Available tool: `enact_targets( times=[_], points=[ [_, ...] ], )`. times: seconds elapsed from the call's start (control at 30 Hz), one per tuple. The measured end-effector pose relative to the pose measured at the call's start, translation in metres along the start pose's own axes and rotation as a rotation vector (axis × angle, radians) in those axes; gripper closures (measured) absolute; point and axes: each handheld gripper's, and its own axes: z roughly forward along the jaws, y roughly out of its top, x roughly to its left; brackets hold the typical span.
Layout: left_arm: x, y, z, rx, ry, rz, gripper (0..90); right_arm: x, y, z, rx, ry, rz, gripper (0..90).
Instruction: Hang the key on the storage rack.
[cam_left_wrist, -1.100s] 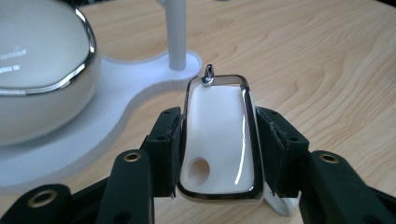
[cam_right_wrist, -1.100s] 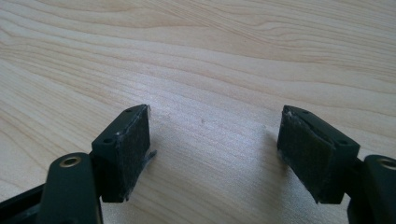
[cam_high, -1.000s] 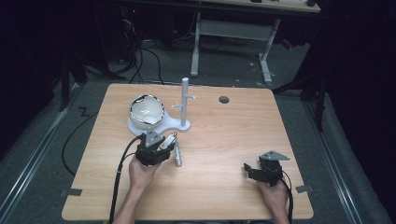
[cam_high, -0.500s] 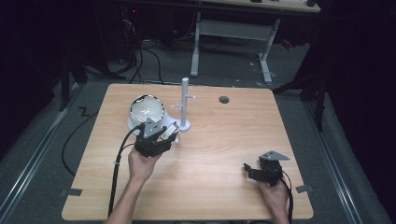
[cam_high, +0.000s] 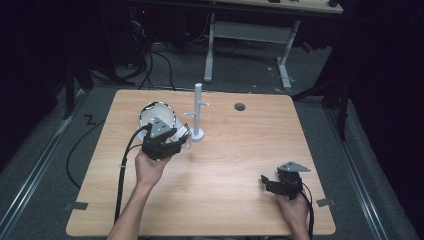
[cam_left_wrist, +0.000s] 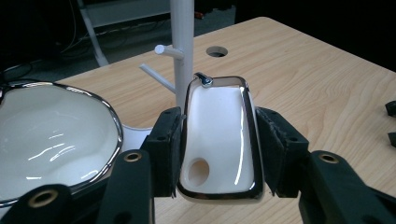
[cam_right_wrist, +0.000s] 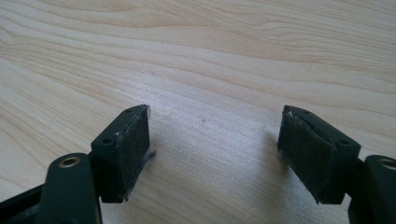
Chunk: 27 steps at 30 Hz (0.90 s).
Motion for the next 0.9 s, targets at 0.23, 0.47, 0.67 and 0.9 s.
enact_targets(
  times=[0.23, 0.47, 0.67, 0.9],
  points=[
    [0.003, 0.006, -0.003, -0.007, 0.007, 0.004, 53.5, 0.000, 0.000, 0.000, 0.000, 0.000, 0.000, 25.2],
    [0.008, 0.012, -0.002, -0.015, 0.004, -0.014, 53.4, 0.000, 0.000, 0.000, 0.000, 0.000, 0.000, 25.2],
    [0.011, 0.020, -0.002, -0.016, 0.008, -0.013, 53.4, 0.000, 0.000, 0.000, 0.000, 0.000, 0.000, 25.2],
    [0.014, 0.028, -0.002, -0.022, 0.010, -0.017, 53.4, 0.000, 0.000, 0.000, 0.000, 0.000, 0.000, 25.2]
  ],
)
